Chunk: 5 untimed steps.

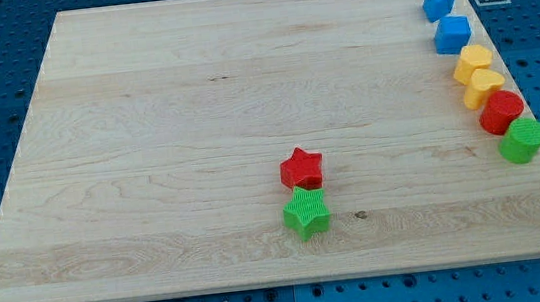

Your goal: Move your arm to the green circle

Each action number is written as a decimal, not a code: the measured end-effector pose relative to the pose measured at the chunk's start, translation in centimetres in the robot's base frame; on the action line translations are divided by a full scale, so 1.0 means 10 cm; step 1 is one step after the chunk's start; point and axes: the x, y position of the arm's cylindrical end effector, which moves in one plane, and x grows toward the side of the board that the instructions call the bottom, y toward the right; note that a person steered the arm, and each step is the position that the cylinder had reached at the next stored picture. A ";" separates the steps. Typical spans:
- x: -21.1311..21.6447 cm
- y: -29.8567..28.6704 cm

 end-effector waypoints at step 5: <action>-0.67 -0.31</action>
